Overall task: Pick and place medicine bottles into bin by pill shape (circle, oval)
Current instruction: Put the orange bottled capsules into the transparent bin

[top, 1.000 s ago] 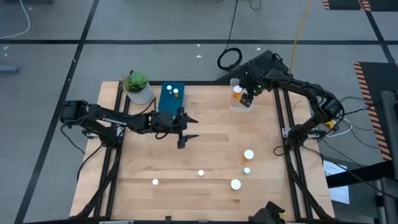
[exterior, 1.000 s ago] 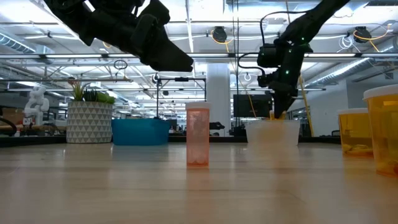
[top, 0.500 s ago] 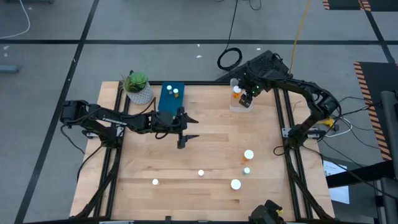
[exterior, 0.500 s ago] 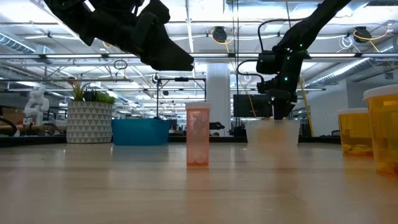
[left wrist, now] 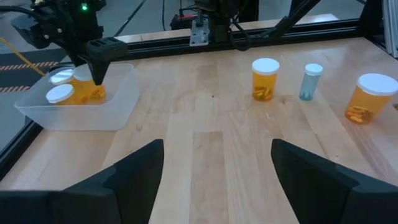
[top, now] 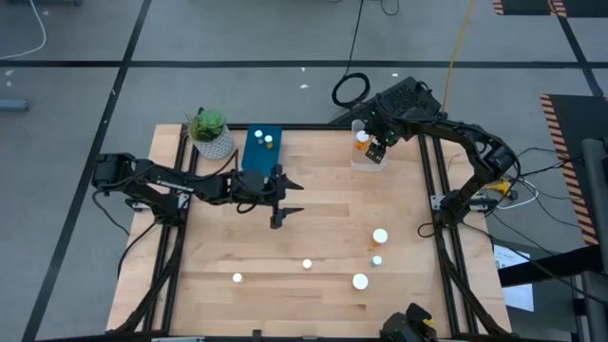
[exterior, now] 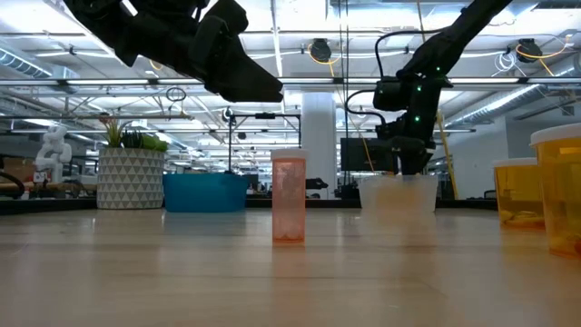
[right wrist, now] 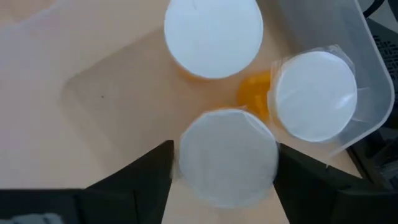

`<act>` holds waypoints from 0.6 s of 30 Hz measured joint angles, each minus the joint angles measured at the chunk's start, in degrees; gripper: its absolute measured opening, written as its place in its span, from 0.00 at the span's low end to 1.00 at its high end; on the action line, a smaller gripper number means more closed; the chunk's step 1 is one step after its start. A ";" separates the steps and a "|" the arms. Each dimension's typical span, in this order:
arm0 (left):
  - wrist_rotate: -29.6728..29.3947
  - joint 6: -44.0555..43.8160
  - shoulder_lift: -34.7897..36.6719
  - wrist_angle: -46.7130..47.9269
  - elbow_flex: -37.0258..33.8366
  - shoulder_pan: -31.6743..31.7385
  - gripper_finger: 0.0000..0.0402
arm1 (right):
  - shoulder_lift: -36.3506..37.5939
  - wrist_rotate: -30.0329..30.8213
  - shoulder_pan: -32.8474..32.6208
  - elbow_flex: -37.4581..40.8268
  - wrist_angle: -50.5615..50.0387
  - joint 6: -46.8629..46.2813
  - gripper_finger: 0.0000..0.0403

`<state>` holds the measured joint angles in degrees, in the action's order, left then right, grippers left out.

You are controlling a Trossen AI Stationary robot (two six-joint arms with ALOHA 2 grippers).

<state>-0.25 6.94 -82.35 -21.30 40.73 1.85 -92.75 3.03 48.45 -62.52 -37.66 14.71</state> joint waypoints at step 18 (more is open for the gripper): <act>-0.02 -0.26 -0.01 0.02 0.00 0.00 0.74 | 5.56 0.10 -1.29 -0.06 -3.04 -3.74 0.69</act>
<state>-0.27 6.68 -82.36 -21.28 40.73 1.85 -87.19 3.14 47.16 -62.59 -40.70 10.96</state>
